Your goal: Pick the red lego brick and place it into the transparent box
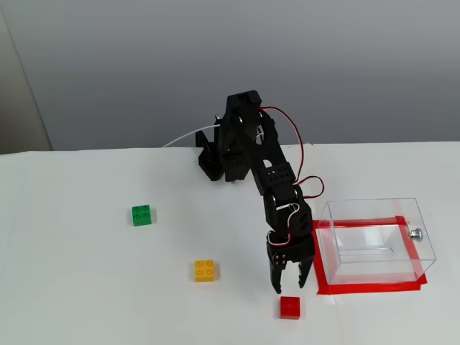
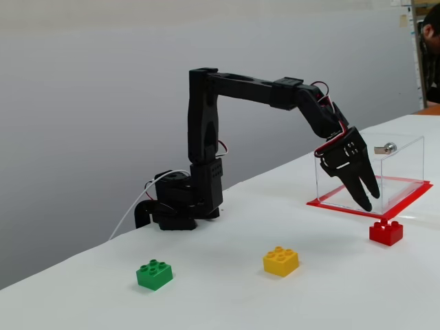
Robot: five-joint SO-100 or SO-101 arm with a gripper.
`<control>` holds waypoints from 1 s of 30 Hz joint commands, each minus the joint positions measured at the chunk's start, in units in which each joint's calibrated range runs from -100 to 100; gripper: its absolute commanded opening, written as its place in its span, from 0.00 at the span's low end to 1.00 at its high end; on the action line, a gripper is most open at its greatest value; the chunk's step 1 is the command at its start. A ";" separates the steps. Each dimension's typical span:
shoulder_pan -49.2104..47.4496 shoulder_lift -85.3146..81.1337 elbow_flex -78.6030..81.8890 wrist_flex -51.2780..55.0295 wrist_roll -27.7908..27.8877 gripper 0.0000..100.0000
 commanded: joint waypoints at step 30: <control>-2.34 10.04 -10.30 -5.40 1.80 0.32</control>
